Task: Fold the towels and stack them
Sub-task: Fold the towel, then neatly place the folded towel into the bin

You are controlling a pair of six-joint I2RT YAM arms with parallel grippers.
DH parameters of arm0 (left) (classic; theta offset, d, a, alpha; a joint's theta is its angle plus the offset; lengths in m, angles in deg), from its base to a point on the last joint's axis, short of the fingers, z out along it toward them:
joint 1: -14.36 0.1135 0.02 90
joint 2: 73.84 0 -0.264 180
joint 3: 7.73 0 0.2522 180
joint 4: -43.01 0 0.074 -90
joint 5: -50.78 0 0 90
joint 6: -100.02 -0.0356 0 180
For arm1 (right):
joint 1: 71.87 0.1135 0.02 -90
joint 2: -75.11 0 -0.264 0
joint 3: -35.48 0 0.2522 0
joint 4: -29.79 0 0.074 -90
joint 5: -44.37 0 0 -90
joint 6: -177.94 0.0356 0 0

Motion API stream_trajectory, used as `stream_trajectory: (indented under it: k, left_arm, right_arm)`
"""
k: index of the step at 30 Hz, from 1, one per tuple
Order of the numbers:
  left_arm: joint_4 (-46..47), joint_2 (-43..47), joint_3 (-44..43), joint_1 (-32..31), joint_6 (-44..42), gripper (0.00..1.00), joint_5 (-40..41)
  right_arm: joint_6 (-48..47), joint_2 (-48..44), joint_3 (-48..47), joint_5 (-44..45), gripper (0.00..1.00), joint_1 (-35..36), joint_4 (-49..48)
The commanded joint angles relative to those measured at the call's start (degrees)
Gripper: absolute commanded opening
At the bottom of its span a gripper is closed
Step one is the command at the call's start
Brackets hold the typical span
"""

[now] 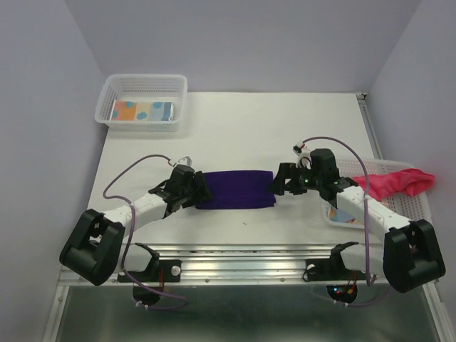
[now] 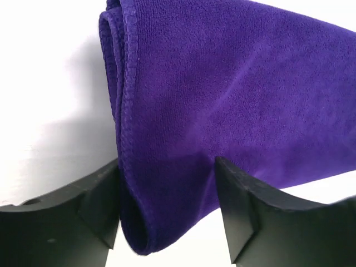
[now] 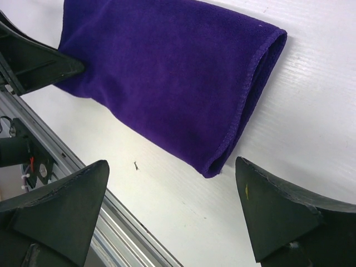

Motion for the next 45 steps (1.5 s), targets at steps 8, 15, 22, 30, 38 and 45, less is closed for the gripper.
stream_trajectory:
  k: [8,15,22,30,38,45]
  left_arm:
    - [-7.4,-0.2,0.0,-1.7,3.7,0.74,9.7]
    - [-9.5,-8.1,-4.6,-1.7,3.7,0.75,11.3]
    - [-9.6,-6.7,-5.1,-2.7,1.0,0.00,11.2]
    - [-12.1,-5.7,-16.3,-3.2,-9.8,0.00,21.0]
    - [-15.5,-17.1,-39.9,-3.0,-24.9,0.00,30.8]
    - [-22.8,-31.9,-66.4,0.4,-32.9,0.00,33.1]
  right_arm:
    - [-1.4,-0.2,-2.7,2.4,1.00,0.3,0.5]
    - [-1.5,0.0,-3.0,2.3,1.00,0.3,1.0]
    - [-1.5,-1.3,-3.1,3.0,1.00,0.3,1.3]
    - [-1.7,-1.9,-3.2,5.6,1.00,0.3,1.6]
    - [-1.2,-3.8,-2.8,7.1,1.00,0.3,1.3]
    - [-1.0,-4.5,-2.1,8.3,1.00,0.3,1.3]
